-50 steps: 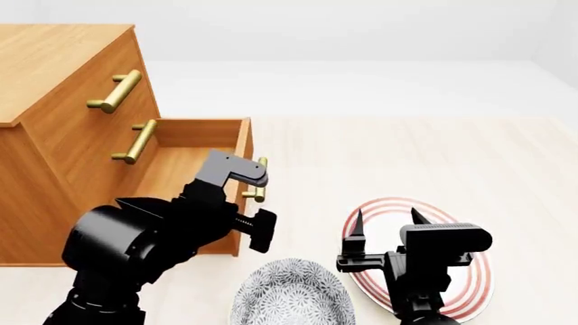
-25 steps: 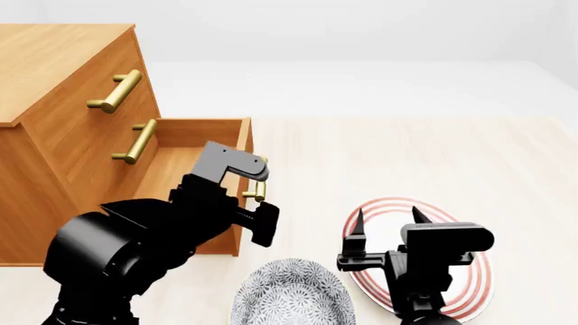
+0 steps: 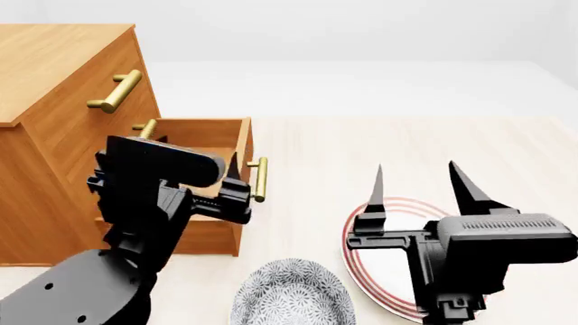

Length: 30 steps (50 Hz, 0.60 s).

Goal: Open the bottom drawer of the cabinet.

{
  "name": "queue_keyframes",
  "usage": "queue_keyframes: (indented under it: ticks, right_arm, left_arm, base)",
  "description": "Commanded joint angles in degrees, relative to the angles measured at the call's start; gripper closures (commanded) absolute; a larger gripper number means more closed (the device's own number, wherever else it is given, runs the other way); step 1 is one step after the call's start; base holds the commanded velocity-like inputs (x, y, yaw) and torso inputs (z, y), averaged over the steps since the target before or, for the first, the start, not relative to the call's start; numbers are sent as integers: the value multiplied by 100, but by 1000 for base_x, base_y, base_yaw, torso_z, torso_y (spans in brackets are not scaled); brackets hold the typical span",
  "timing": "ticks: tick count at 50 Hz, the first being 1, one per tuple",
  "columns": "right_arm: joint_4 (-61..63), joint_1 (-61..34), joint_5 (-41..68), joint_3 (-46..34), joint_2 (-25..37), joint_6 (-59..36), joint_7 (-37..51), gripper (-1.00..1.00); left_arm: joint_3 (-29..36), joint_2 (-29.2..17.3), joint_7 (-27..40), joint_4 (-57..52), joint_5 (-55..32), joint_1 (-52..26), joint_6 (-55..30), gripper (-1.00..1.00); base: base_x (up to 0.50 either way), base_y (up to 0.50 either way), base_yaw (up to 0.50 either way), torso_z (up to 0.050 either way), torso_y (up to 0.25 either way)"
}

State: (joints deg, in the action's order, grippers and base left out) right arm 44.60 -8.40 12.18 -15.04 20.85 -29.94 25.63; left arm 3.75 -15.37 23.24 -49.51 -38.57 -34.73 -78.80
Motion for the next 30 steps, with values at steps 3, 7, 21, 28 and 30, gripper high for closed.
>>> queue_keyframes:
  ticks: [3, 7, 21, 28, 30]
  right_arm:
    - [1347, -585, -287, -260, 241, -485, 53, -100]
    - [1466, -1143, -159, -266, 163, -996, 42, -100]
    - [1532, -3463, 2153, -1485, 1628, -917, 2451, -100]
    - [1530, -4082, 2586, -2224, 2132, -536, 3235, -100]
    - [1530, -4421, 2833, -2346, 2207, -582, 3432, -100]
  left_arm:
    - [70, -173, 567, -843, 474, 480, 1389, -100]
    - [210, -234, 652, -909, 570, 452, 1539, -100]
    - [462, -523, 1116, -1002, 469, 231, 2129, -100]
    - [636, -776, 1472, -1032, 222, 157, 2346, -100]
    - [705, -944, 1771, -1040, -100, -18, 2416, -100]
  base:
    - [0, 0, 0, 0, 0]
    - [0, 0, 0, 0, 0]
    - [0, 0, 0, 0, 0]
    - [0, 0, 0, 0, 0]
    - [0, 0, 0, 0, 0]
